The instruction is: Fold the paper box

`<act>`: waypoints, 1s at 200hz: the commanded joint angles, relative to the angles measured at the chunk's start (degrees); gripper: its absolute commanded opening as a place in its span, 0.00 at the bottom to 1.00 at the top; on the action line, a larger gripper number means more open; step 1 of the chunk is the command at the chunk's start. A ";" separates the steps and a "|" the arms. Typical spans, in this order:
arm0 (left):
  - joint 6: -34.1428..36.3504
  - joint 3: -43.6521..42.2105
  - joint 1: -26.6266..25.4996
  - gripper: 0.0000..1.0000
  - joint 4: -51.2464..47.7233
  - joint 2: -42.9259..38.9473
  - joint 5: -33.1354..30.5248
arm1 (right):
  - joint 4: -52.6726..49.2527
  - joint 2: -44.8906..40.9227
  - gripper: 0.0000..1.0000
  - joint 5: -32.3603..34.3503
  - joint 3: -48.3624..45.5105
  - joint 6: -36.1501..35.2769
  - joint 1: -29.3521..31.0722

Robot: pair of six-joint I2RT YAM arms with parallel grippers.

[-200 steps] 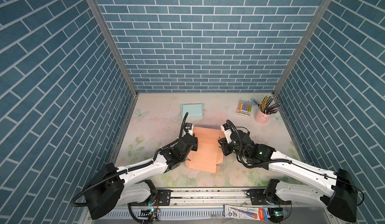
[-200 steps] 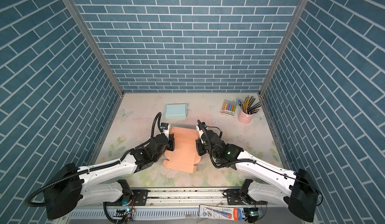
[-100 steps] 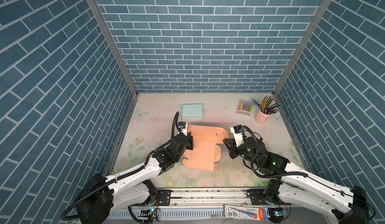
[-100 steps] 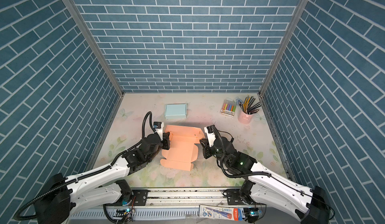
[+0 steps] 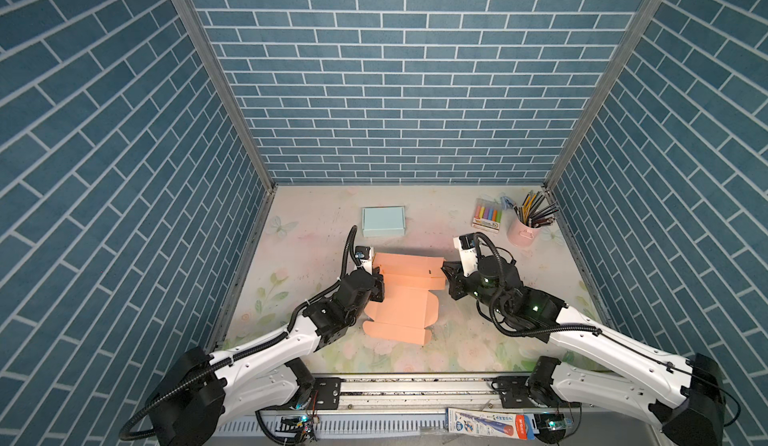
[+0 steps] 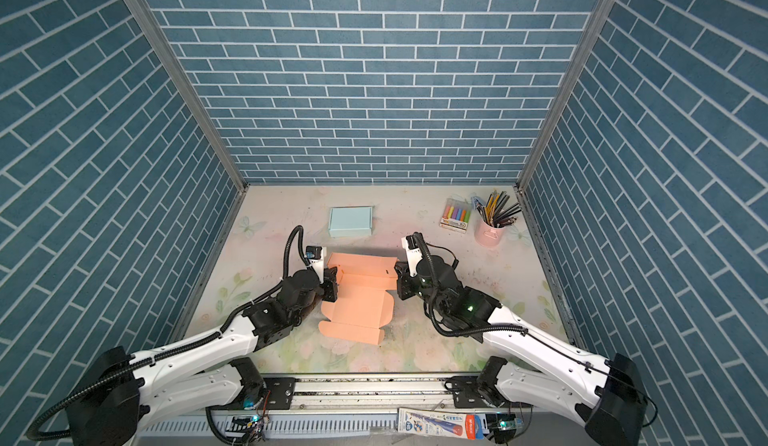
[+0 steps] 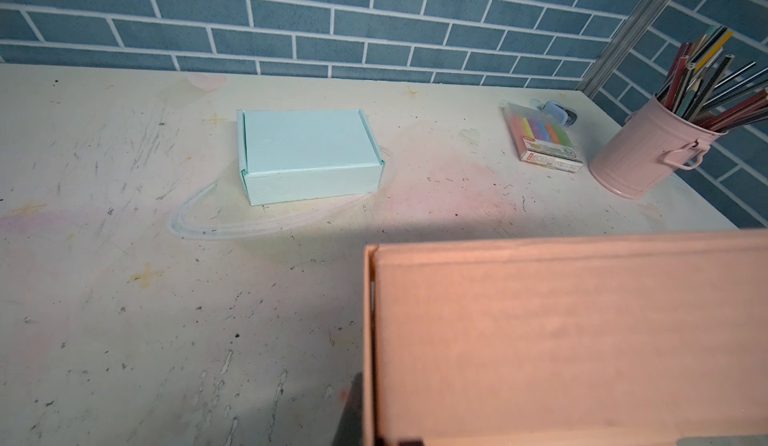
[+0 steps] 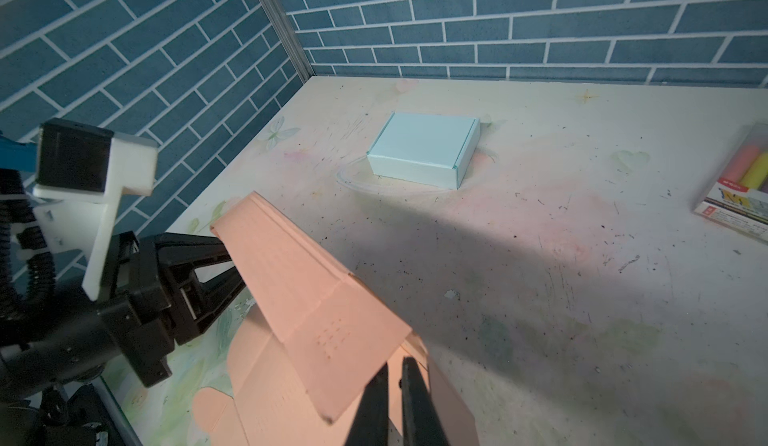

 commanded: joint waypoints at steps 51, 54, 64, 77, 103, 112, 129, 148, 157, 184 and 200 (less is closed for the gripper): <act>-0.60 -0.72 0.63 0.08 -0.52 -0.80 -1.24 | 0.01 2.72 0.10 -0.20 0.44 -0.37 -0.27; -0.65 -0.77 0.72 0.08 -0.51 -0.88 -1.24 | -0.06 2.35 0.10 0.01 0.21 -0.32 -0.25; -0.80 -0.97 1.09 0.08 -0.43 -1.23 -0.89 | -0.66 1.08 0.10 0.95 -0.39 -0.26 -0.29; -0.92 -1.20 1.45 0.08 -0.31 -1.68 -0.59 | -1.82 -0.50 0.10 1.81 -0.99 -0.10 -0.52; -0.70 -1.16 1.46 0.08 -0.33 -2.02 -0.19 | -2.50 -3.13 0.09 2.09 -1.18 -0.21 -1.41; -0.70 -1.15 1.46 0.08 -0.33 -1.93 -0.10 | -2.23 -3.31 0.09 1.95 -1.00 -0.41 -1.45; -0.74 -1.09 1.46 0.08 -0.21 -1.93 0.38 | -1.24 -2.27 0.09 0.70 0.07 -1.19 -1.44; -0.71 -1.14 1.47 0.08 -0.33 -2.00 0.45 | 0.53 -0.22 0.10 -2.02 0.89 -1.75 -1.51; -0.69 -1.17 1.47 0.08 -0.47 -2.19 0.35 | 1.51 0.71 0.10 -3.57 0.98 -1.98 -1.46; -0.67 -1.27 1.59 0.08 -1.21 -2.43 -0.31 | 2.16 2.85 0.10 -5.45 1.16 -2.36 -1.43; -0.76 -1.37 1.61 0.08 -1.04 -2.20 -0.19 | 2.51 3.86 0.10 -5.83 1.15 -2.62 -1.15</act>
